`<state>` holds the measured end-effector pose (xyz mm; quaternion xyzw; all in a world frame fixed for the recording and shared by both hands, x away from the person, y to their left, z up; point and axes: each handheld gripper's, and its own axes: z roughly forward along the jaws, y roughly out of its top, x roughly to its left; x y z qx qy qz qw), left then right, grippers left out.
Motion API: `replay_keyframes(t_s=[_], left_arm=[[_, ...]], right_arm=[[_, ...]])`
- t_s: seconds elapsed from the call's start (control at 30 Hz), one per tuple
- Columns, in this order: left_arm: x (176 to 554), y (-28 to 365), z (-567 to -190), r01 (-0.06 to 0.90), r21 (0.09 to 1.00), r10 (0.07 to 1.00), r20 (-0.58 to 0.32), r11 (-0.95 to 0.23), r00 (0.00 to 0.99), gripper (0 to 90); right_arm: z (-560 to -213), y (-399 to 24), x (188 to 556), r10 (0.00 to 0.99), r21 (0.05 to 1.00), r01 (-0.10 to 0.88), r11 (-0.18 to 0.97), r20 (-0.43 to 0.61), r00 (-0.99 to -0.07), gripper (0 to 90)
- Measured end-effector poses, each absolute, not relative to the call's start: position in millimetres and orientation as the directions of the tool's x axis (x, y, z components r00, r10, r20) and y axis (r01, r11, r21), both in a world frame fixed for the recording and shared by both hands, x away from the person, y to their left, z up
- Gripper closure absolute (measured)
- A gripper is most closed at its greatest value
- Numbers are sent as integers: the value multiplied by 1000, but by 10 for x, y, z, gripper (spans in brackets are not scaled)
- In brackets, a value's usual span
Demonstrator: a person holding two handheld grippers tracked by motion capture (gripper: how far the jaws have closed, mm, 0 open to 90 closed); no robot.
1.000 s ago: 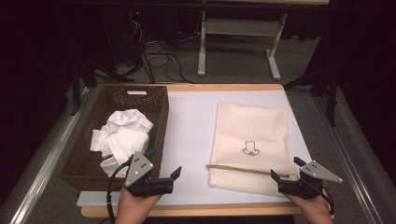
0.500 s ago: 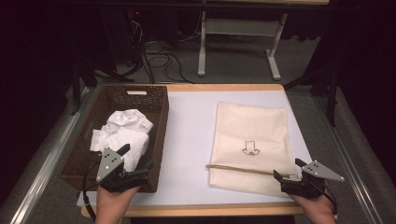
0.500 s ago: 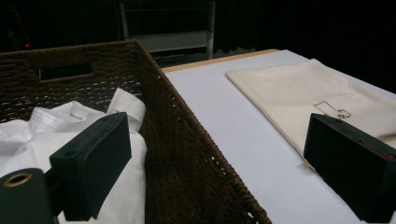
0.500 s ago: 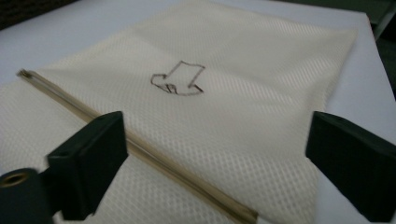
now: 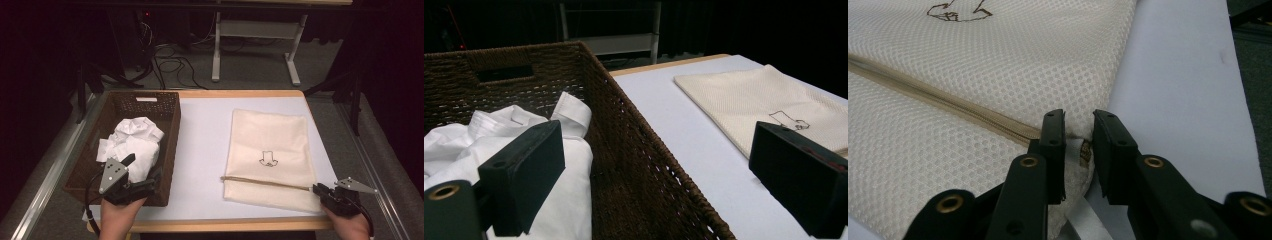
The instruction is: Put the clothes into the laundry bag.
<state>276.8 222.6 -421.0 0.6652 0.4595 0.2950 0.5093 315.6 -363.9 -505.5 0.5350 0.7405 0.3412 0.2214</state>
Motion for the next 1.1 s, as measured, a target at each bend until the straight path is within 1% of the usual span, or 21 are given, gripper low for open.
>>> replay_keyframes(t_s=[0.2,0.37,0.4,0.5,0.67,0.73,0.87,1.07,1.1], left_arm=[[2774,2221,-4216,314,948,912,-76,-59,403,83],[2773,2239,-4221,317,947,915,-78,-57,396,83],[2773,2249,-4226,318,947,917,-78,-55,392,84],[2773,2263,-4228,320,946,918,-81,-52,389,84],[2769,2267,-4223,316,947,918,-79,-52,388,84],[2770,2270,-4224,316,947,918,-78,-53,388,84],[2773,2288,-4228,317,947,921,-77,-53,383,84],[2787,2378,-4200,306,951,932,-68,-47,357,84],[2787,2378,-4200,306,951,932,-68,-47,357,84]], right_arm=[[-5065,-3523,3195,935,746,635,203,44,-351,798],[-5059,-3372,3201,917,756,613,231,42,-397,802],[-5040,-3298,3171,906,763,597,249,34,-421,819],[-5034,-3236,3155,895,759,590,275,23,-446,836],[-5033,-3142,3142,873,765,577,286,40,-485,839],[-5018,-3109,3129,868,776,556,299,22,-497,837],[-4985,-3107,3112,868,790,539,291,19,-496,788],[-4968,-3132,3104,860,804,520,290,19,-510,623],[-4968,-3132,3104,860,804,520,290,19,-510,623]])
